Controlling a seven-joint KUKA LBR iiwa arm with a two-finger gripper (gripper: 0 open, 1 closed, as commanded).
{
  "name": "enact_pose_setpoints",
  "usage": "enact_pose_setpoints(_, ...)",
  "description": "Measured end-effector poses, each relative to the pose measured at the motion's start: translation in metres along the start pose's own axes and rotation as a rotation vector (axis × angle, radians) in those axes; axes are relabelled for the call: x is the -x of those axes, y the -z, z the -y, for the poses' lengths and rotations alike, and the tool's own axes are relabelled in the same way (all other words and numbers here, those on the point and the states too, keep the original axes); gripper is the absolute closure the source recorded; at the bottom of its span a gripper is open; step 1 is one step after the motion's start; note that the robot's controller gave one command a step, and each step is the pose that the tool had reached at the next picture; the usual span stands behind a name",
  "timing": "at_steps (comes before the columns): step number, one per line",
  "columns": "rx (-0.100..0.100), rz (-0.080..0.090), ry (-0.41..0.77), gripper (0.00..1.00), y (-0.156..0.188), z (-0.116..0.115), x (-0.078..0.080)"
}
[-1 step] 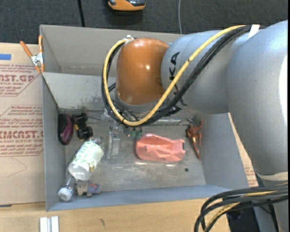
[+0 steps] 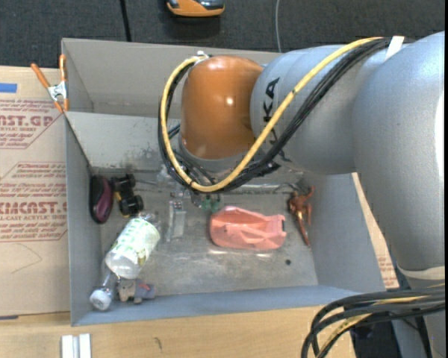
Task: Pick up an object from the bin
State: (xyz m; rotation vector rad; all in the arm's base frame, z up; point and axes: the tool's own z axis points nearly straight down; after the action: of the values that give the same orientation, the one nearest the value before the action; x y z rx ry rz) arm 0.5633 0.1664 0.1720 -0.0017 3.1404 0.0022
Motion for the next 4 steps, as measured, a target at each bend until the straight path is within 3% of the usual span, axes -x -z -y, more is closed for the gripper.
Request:
enact_pose_setpoints(2,0.002,0.009,0.018,0.00,-0.024,-0.012,0.014)
enact_pose_setpoints(3,-0.003,-0.004,0.064,0.00,-0.054,-0.016,0.011)
enact_pose_setpoints(4,-0.001,0.003,0.092,0.00,-0.061,-0.028,0.007)
